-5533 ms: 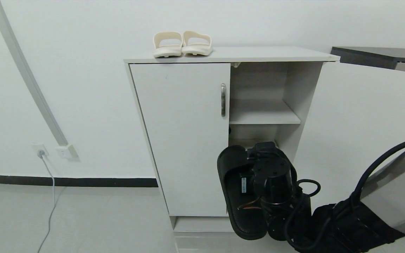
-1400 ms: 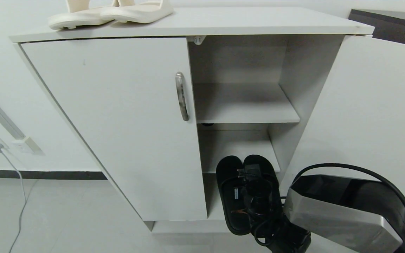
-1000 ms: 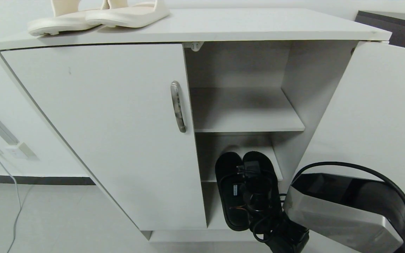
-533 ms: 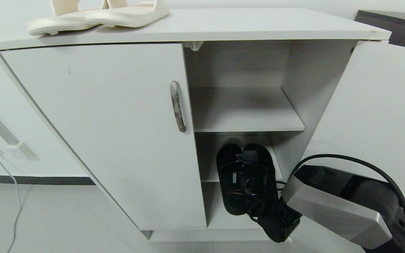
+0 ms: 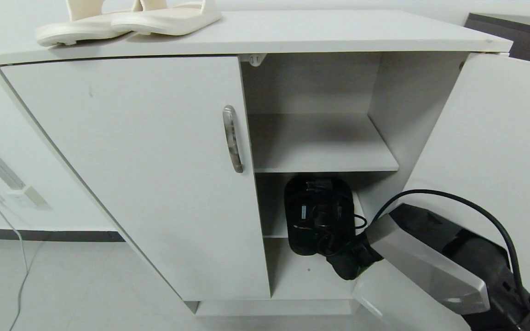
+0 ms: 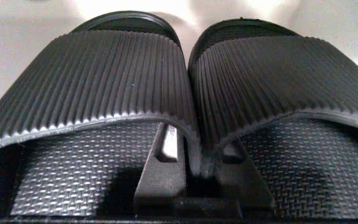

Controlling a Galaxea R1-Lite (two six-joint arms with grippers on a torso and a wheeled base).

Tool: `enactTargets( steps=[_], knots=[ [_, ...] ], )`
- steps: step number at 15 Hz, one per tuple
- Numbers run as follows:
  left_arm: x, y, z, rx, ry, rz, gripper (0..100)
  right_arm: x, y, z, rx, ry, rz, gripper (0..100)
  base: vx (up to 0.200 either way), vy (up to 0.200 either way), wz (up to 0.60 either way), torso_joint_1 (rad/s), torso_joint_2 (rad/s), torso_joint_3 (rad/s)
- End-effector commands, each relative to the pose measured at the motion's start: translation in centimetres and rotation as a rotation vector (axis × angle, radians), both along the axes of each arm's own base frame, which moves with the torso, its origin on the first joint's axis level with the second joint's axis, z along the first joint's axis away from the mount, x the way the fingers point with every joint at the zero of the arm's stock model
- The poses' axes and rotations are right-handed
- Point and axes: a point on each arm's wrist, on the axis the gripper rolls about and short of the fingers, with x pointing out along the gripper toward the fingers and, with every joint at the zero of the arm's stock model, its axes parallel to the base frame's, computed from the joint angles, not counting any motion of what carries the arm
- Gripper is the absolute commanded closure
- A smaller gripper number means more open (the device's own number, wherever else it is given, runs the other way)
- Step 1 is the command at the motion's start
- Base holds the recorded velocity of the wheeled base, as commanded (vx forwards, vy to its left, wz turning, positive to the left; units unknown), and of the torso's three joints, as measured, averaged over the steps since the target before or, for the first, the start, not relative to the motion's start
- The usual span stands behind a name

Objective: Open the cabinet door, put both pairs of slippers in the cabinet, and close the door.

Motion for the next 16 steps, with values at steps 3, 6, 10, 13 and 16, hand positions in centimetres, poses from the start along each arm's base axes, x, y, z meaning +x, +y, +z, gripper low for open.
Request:
enactTargets(
  steps=[3,6,10,13,16],
  knots=[
    [0.0,0.0,0.0,0.0,0.001,0.0,100,2.5,0.6,-0.3,0.002,0.001,-0.019,100,0.0,0.0,0.0,0.0,0.0,0.0],
    [0.0,0.0,0.0,0.0,0.001,0.0,100,3.6,0.0,-0.7,-0.012,0.019,-0.04,100,0.0,0.0,0.0,0.0,0.0,0.0],
    [0.0,0.0,0.0,-0.001,0.001,0.0,100,4.2,-0.2,-0.2,-0.013,0.022,-0.048,100,0.0,0.0,0.0,0.0,0.0,0.0],
    [0.0,0.0,0.0,-0.001,0.001,0.0,100,4.2,-0.2,0.0,-0.011,0.018,-0.048,100,0.0,0.0,0.0,0.0,0.0,0.0],
    [0.0,0.0,0.0,-0.001,0.001,0.0,100,4.2,-0.2,-0.2,-0.014,0.023,-0.048,0,0.0,0.0,0.0,0.0,0.0,0.0]
  ],
)
